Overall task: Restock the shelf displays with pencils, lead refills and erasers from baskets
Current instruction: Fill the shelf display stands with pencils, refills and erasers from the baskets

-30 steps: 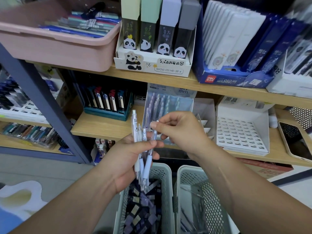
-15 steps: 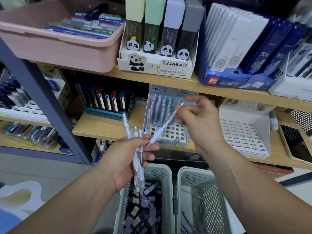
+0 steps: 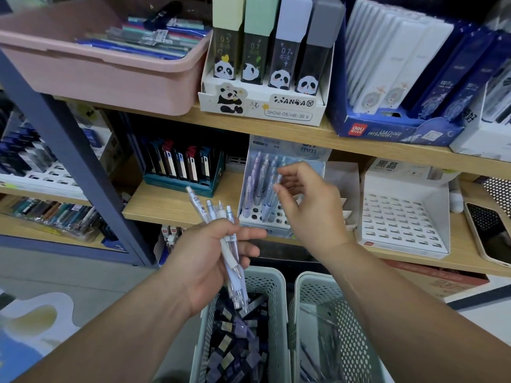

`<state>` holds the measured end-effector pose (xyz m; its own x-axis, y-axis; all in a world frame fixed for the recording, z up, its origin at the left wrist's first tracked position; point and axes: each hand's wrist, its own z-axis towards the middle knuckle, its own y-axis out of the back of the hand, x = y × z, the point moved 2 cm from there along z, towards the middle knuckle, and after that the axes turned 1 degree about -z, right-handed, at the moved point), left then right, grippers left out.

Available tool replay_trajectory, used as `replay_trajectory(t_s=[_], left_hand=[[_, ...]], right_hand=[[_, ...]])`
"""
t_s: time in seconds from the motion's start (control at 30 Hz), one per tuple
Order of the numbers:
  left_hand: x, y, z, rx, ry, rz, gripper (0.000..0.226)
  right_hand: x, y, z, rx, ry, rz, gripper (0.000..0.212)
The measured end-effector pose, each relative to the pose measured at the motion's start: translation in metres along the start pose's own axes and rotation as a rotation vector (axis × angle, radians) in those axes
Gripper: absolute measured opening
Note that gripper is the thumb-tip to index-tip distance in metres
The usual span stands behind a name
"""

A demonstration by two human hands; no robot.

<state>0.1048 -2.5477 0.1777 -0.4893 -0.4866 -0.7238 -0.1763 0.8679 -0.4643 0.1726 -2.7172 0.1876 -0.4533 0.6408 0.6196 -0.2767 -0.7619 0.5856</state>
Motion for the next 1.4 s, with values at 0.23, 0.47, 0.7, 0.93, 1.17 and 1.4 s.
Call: replay_trajectory(t_s=[0.23, 0.47, 0.7, 0.93, 1.17, 1.4], left_hand=[[-0.002, 0.0, -0.004, 0.017, -0.006, -0.006, 0.018], [-0.002, 0.002, -0.006, 0.014, 0.018, -0.064, 0.014], [-0.003, -0.001, -0.01, 0.056, 0.027, -0.127, 0.025], [-0.003, -0.009, -0.013, 0.127, 0.034, -0.072, 0.026], [0.0, -0.022, -0.015, 0.254, 0.047, -0.009, 0.034], [0.007, -0.03, -0.015, 0.223, 0.063, 0.004, 0.029]], right_hand=[[-0.004, -0.002, 0.0, -0.023, 0.017, -0.016, 0.018], [-0.011, -0.007, 0.0, -0.018, 0.103, -0.173, 0.015], [-0.017, -0.01, -0.001, 0.031, 0.053, -0.164, 0.028], [0.022, 0.006, -0.001, 0.244, -0.258, 0.34, 0.011], [0.019, 0.023, -0.015, 0.536, -0.53, 0.758, 0.024], [0.005, 0.028, -0.023, 0.546, -0.606, 0.762, 0.031]])
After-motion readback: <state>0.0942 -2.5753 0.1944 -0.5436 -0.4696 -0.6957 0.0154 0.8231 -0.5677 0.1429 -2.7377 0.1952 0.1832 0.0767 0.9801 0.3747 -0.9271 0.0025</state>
